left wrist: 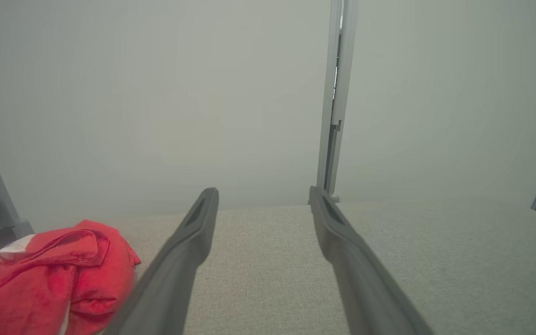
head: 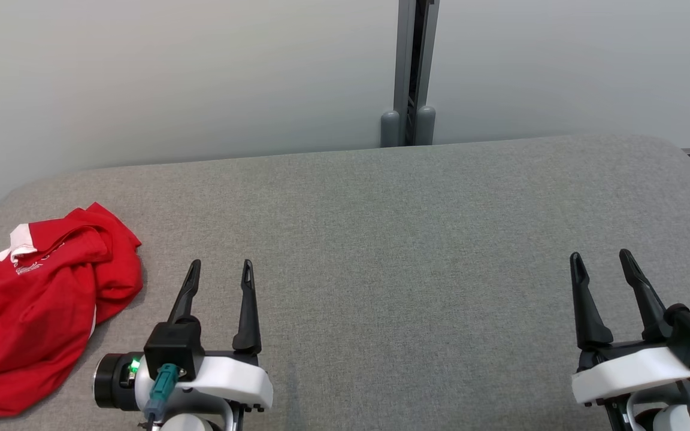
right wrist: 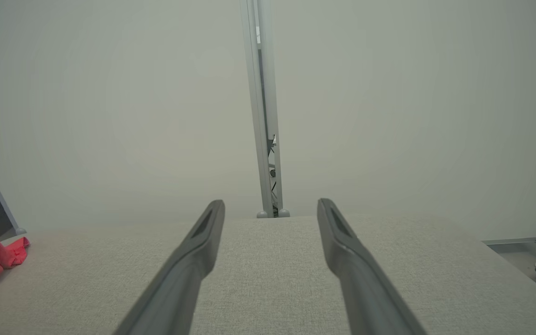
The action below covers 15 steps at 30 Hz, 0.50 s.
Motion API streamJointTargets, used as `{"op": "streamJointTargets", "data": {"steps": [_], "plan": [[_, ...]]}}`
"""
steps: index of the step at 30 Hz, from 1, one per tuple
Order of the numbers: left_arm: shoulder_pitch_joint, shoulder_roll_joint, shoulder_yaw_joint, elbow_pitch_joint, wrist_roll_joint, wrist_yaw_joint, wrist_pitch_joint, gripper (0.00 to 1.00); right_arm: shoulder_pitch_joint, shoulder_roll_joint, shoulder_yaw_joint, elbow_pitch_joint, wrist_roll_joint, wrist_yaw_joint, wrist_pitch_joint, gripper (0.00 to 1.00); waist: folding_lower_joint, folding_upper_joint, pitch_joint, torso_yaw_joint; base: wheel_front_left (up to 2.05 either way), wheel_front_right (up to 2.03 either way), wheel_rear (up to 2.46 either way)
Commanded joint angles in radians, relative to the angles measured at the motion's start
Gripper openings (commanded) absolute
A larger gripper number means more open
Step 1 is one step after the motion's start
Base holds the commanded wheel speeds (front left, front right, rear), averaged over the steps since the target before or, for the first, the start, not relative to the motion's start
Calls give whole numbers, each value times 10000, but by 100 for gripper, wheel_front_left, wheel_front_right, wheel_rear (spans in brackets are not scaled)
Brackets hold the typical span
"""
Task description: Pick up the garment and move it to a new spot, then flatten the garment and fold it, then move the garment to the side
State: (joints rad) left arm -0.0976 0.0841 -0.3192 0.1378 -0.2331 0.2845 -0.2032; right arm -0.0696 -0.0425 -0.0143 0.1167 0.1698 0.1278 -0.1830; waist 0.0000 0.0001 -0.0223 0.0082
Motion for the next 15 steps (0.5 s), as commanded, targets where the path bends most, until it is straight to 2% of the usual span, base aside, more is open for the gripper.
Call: {"op": "streamJointTargets", "data": {"steps": [1,7,15], "plan": [[-210,50,-70,-25,178,82,-93,100,39,-82,-18,-36,-210,43,-86,100,0,-1,-4,-1,0,0,0],[-168,-26,-116,41,248,75,-224,100,23,-86,88,25,129,45,-191,100,0,-1,-13,1,0,0,0],[-89,-175,-60,159,338,-216,-371,100,16,-99,38,151,507,47,-178,100,0,-1,-44,33,0,0,0]]}}
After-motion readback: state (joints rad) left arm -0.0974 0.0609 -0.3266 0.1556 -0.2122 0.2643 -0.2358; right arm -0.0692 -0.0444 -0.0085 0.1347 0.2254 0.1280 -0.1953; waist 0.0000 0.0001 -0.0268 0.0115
